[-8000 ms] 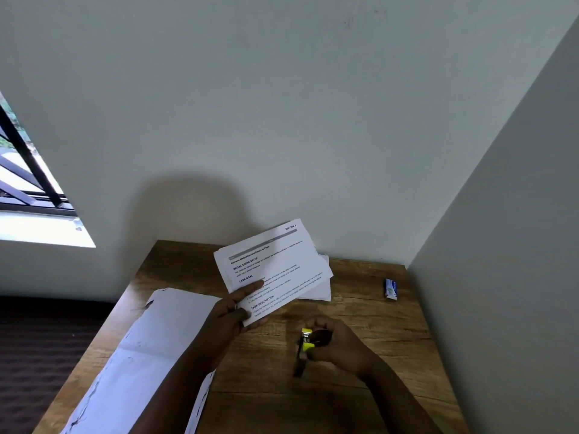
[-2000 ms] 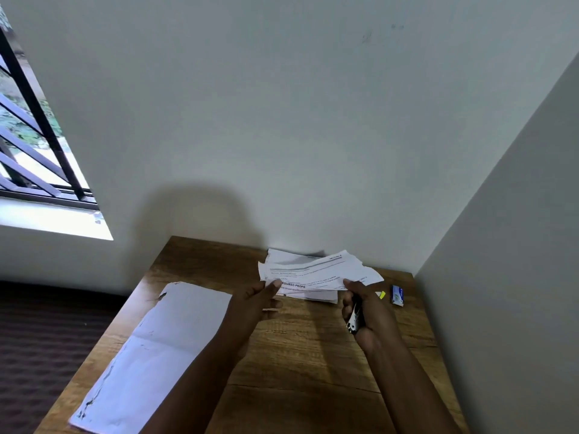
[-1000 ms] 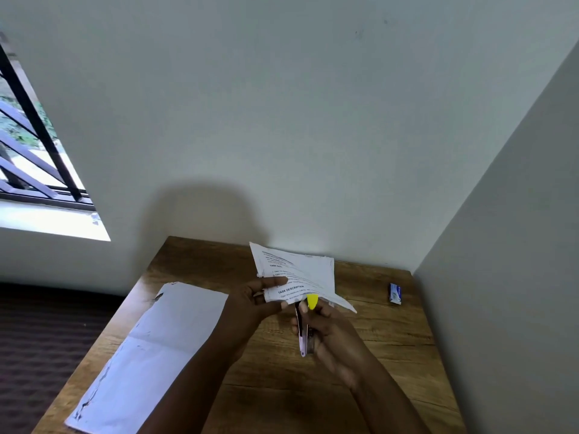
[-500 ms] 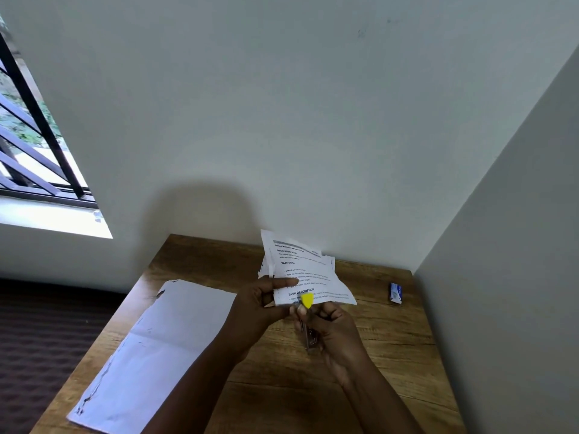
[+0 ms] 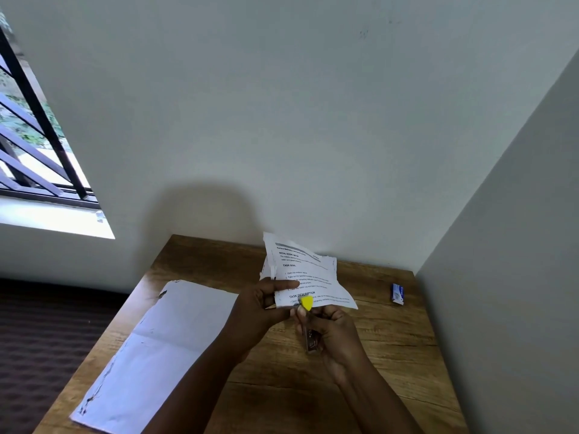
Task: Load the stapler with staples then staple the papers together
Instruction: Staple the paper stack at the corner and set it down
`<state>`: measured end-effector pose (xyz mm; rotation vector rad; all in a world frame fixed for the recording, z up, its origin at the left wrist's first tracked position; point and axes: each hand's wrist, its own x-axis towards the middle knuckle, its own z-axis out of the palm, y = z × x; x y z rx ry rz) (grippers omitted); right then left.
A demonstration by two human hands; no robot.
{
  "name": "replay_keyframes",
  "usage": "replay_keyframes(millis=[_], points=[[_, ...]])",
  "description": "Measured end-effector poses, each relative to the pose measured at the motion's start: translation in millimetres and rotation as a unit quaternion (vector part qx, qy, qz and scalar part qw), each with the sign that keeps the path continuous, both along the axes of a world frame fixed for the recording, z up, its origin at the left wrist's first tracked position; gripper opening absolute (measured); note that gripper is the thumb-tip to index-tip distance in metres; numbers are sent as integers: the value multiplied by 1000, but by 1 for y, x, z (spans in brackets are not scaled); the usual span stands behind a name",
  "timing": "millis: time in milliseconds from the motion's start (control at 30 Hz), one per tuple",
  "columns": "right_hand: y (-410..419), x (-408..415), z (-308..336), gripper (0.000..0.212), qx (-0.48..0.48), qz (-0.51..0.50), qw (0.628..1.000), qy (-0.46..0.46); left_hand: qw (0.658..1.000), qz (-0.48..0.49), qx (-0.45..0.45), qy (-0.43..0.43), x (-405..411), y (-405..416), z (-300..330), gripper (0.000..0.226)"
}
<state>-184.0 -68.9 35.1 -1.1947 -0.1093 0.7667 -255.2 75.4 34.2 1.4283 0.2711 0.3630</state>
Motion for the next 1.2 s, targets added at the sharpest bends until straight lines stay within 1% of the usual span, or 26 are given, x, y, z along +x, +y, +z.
replay_keyframes(millis=[67,200,333,400,467,500,567,667,767,833,867,933,1000,1033,1100,1200], points=[[1,-1,-2,50,-5,-8,1000,11,1000,-5,-6,-1,0,0,0,39],[3,1,-2,45,-1,-3,1000,11,1000,-5,-7,-3,0,2,0,40],[1,9,0,48,57,35,998,5,1000,3,-25,-1,0,6,4,42],[-2,13,-3,41,83,39,996,13,999,1,-42,-3,-1,9,7,44],[-5,18,-5,26,120,22,991,53,998,-4,-62,1,-2,13,10,45],[-7,22,-5,19,134,4,988,83,998,-7,-69,3,-3,14,11,46],[-12,31,-4,17,129,-47,983,119,998,-9,-68,11,-5,17,11,46],[-19,47,4,20,88,-115,983,114,999,-21,-33,29,-6,21,13,42],[-24,59,17,11,15,-136,987,88,995,-75,47,39,-7,27,15,46],[-25,64,24,13,14,-157,983,95,990,-100,99,26,-6,28,18,51],[-25,66,28,15,17,-164,981,101,987,-93,130,19,-5,28,19,49],[-25,67,37,11,13,-160,981,107,985,-55,163,14,-1,23,23,32],[-26,67,43,8,6,-150,983,110,992,-10,124,19,4,17,27,16],[-26,67,46,8,3,-149,983,108,994,9,108,20,5,16,27,15],[-26,67,49,11,0,-153,984,94,997,28,64,34,6,14,27,22],[-26,67,53,15,6,-160,984,76,995,32,-57,79,7,14,31,32]])
